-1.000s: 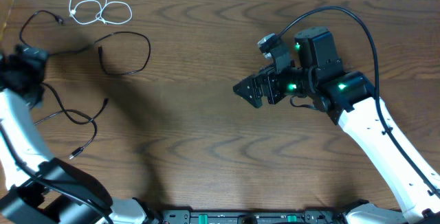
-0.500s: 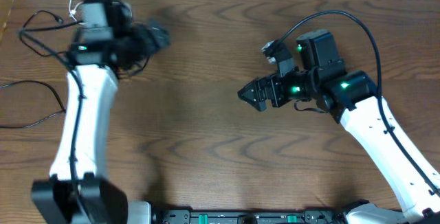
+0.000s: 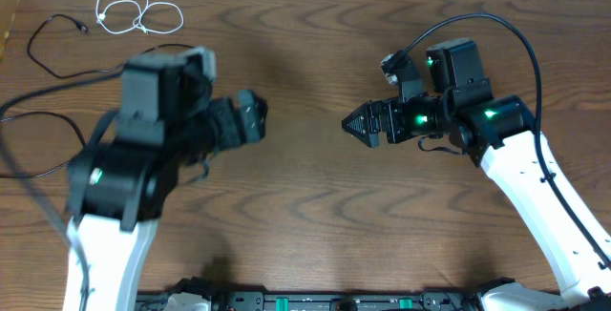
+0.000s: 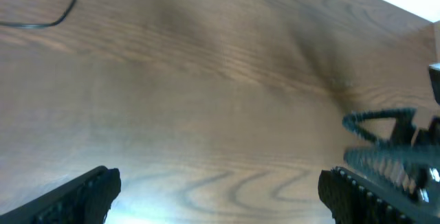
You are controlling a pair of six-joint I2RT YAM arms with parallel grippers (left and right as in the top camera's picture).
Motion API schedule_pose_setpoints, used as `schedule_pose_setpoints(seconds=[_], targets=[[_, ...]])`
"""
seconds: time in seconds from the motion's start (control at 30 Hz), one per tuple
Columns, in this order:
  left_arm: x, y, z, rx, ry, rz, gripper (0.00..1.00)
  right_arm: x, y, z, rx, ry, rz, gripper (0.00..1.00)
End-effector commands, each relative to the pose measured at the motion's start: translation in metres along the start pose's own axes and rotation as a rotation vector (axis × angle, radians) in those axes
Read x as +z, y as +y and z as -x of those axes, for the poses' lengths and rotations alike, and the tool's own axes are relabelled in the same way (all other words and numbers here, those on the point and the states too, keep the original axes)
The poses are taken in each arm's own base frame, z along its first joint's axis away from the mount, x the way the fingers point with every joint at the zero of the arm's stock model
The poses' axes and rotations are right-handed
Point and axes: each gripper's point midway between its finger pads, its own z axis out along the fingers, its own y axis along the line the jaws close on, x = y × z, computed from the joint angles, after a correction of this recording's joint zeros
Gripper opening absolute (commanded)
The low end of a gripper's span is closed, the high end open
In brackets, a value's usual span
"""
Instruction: Untangle cables
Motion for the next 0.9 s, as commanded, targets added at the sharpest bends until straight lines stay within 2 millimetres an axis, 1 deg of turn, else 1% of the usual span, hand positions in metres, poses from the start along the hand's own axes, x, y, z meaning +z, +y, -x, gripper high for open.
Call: schedule_pose_setpoints(seconds=[0.0,0.07,0.17,0.23,0.27,0.3,0.33,0.47,0.67,0.87], targets=[[-0.034,0.002,-0.007,0.027,-0.078,0.005,0.98,0.000,-0.001,-0.001,0.055,0.007,0.003,0.99],[-0.050,0.002,-0.014,0.033,-0.105,-0.004,0.98,-0.002,0.000,0.000,0.066,0.002,0.004,0.96],[-0.071,0.003,-0.025,0.040,-0.139,-0.017,0.98,-0.009,0.005,0.002,0.051,-0.020,0.006,0.87],[-0.082,0.005,-0.034,0.043,-0.157,-0.020,0.98,-0.020,0.011,0.004,0.032,-0.052,-0.002,0.86],[-0.085,0.006,-0.036,0.043,-0.161,-0.018,0.98,-0.025,0.012,0.004,0.025,-0.065,-0.010,0.86],[-0.088,0.007,-0.040,0.043,-0.162,-0.017,0.98,-0.030,0.013,0.004,0.020,-0.079,-0.025,0.90],[-0.090,0.008,-0.043,0.043,-0.158,-0.016,0.98,-0.041,0.013,0.003,0.013,-0.104,-0.059,0.99],[-0.090,0.012,-0.051,0.037,-0.131,-0.004,0.98,-0.076,0.013,-0.012,0.015,-0.156,-0.174,0.99],[-0.087,0.012,-0.050,0.034,-0.119,0.001,0.99,-0.117,0.013,-0.036,0.033,-0.238,-0.337,0.99],[-0.087,0.012,-0.050,0.034,-0.118,0.001,0.99,-0.148,0.012,-0.063,-0.014,-0.274,-0.443,0.99]])
